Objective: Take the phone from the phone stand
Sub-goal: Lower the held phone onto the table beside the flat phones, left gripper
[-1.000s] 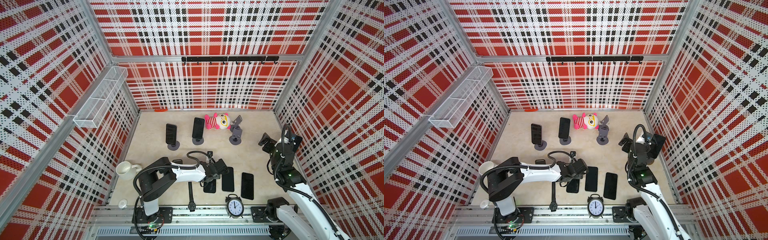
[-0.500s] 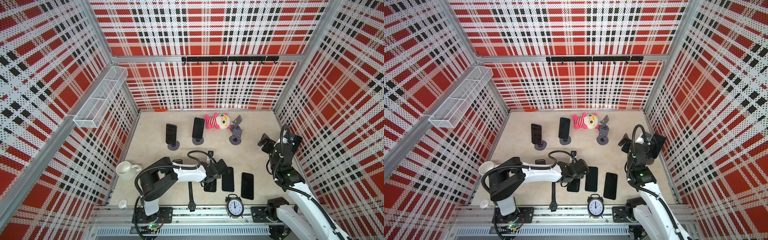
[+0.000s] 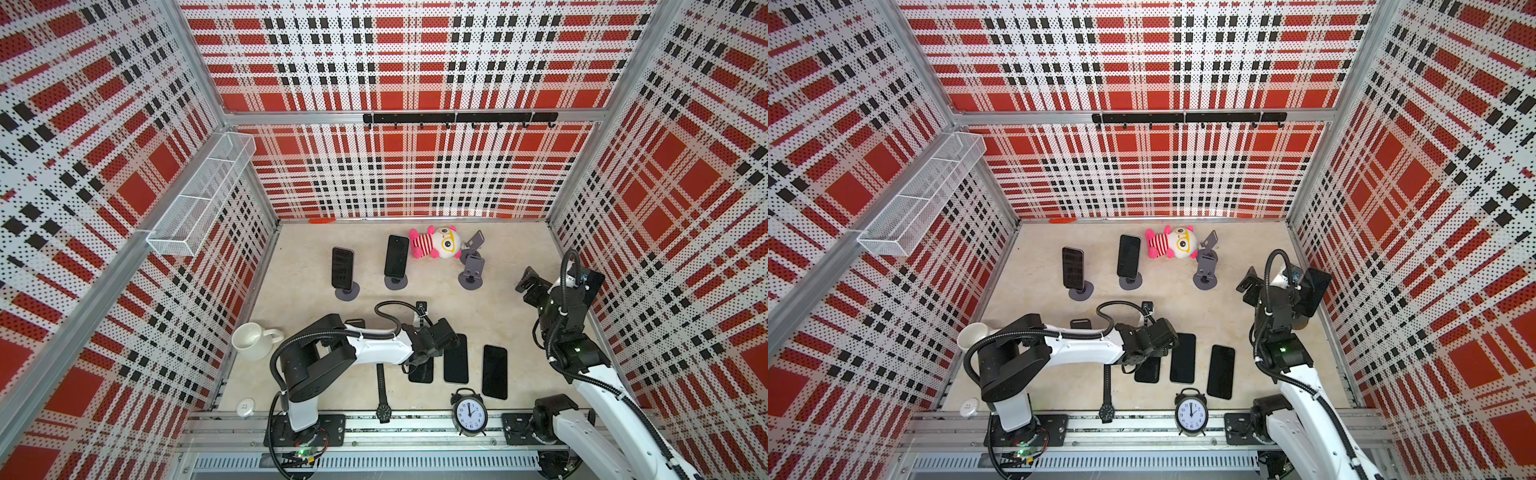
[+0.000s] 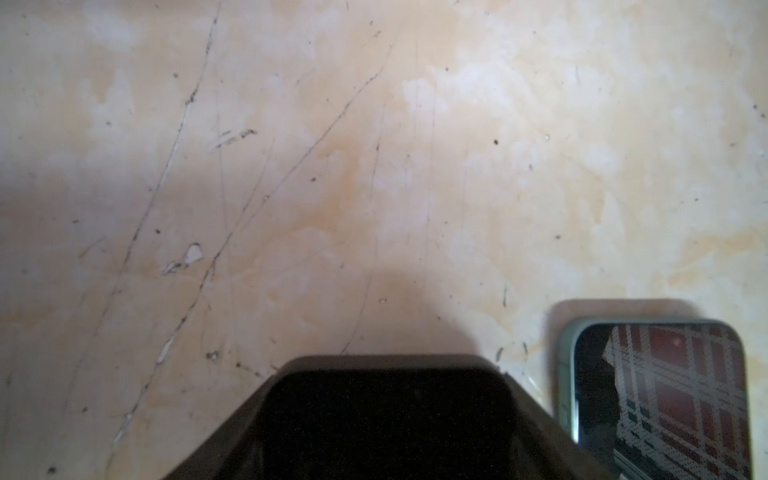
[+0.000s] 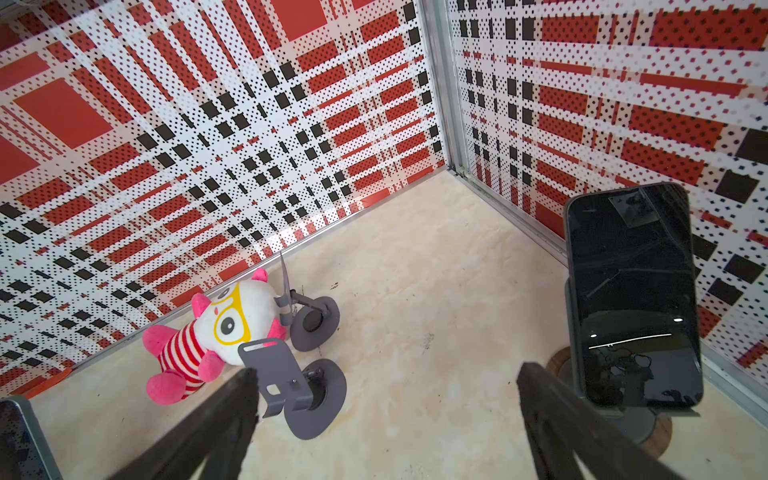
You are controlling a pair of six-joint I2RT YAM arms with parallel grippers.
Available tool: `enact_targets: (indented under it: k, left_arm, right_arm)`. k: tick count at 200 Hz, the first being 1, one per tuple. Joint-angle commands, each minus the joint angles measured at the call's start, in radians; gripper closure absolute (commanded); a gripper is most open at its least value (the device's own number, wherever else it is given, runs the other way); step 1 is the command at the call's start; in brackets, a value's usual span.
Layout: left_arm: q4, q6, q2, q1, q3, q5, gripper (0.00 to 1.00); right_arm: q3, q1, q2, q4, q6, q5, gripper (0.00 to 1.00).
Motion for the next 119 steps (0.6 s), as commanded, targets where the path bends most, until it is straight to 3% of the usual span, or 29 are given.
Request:
enact_targets:
  k: [1,119]
  left_arm:
    - [-0.04,-0.051,0.087,0.003,-0.062,0.134,0.21]
    - [-0.047,-0.051,0.099,0.002,-0.054,0.143,0.2]
  right_arm:
    - [-0.007,-0.005,-0.005,0.023,0.007,0.014,0.0]
    - [-0.009,-0.005,-0.008,0.023,0.007,0.021,0.0]
